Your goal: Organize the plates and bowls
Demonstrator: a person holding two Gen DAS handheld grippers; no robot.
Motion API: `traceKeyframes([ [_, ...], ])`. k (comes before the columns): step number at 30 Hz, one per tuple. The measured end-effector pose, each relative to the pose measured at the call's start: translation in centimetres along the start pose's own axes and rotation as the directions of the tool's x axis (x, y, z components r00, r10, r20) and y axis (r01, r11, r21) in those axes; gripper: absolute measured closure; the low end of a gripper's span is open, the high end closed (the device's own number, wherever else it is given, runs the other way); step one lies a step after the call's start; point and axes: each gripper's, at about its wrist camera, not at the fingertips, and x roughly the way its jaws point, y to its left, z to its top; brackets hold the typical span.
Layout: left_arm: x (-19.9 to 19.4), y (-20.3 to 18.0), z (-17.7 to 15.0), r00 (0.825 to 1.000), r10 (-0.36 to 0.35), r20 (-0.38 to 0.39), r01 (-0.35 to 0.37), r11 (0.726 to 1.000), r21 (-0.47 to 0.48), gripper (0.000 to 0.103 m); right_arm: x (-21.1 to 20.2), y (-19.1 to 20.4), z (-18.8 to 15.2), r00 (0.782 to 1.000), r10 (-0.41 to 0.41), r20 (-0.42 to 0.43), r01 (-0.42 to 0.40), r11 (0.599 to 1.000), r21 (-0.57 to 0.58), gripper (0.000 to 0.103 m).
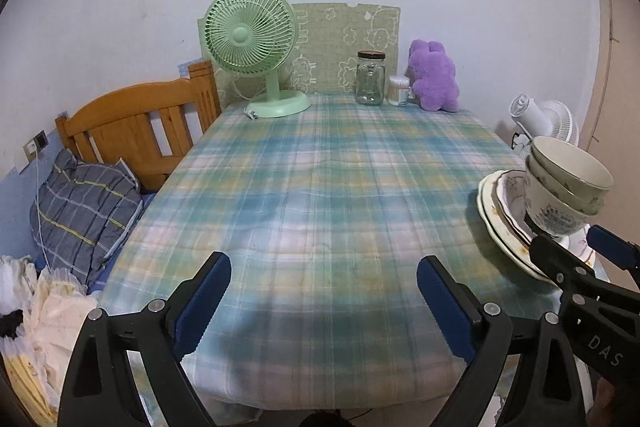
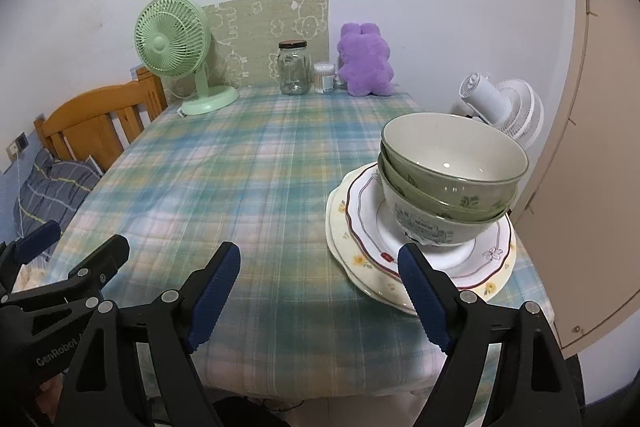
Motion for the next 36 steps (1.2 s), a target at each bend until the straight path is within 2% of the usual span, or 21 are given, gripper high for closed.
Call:
traceKeyframes([
  [7,-0.6,-0.6,-0.9,1.0,0.0,0.018,-0.001,1.0,0.025,0.007,-0.4,-0.4,-1.0,1.0,-0.007,0.02,0.006,1.0,0.029,0.019],
  [36,-1.3,-0.2,-1.1,1.0,-0.015,-0.002,0.015,0.999,-0.031,0.006,-1.2,-0.1,-1.3,0.999,-0.017,0.03,0.016,1.0,0.01,0.019],
])
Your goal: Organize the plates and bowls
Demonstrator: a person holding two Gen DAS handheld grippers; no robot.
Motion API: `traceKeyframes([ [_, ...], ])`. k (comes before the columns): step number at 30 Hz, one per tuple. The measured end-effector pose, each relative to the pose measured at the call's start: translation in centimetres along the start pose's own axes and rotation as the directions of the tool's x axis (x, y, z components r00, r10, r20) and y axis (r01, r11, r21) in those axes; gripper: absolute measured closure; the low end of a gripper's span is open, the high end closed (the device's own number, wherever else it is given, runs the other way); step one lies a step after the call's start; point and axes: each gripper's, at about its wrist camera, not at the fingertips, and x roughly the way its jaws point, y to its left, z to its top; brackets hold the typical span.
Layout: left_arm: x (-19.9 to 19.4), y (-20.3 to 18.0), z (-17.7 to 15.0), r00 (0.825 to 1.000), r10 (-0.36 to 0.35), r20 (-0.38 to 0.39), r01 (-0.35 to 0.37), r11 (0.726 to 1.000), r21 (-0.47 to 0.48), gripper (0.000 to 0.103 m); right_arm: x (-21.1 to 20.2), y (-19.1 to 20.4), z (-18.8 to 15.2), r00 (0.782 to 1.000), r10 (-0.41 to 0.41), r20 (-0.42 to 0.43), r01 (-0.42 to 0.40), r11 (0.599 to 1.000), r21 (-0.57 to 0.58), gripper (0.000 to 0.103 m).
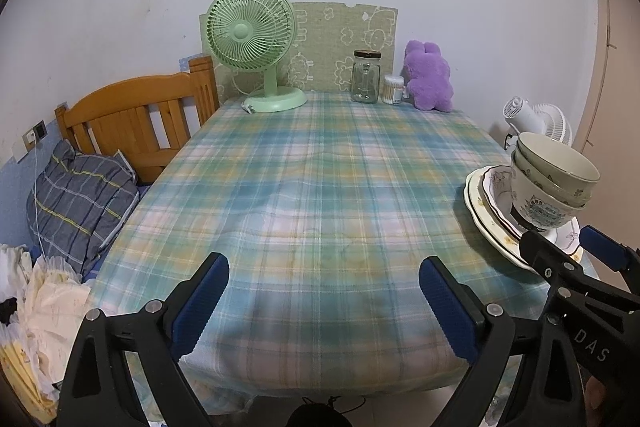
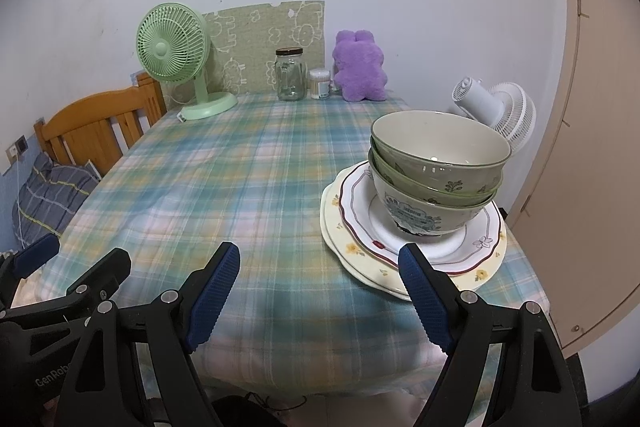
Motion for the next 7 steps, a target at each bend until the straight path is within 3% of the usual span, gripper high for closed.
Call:
traceKeyframes([
  [7,-0.43,-0.39,-0.16,1.0,-0.005,0.009,0.005,1.0,0.001,0.006,-0.07,-0.26,-0.2,1.0,0.0,0.0,0.0,1.0,0.002,0.019],
])
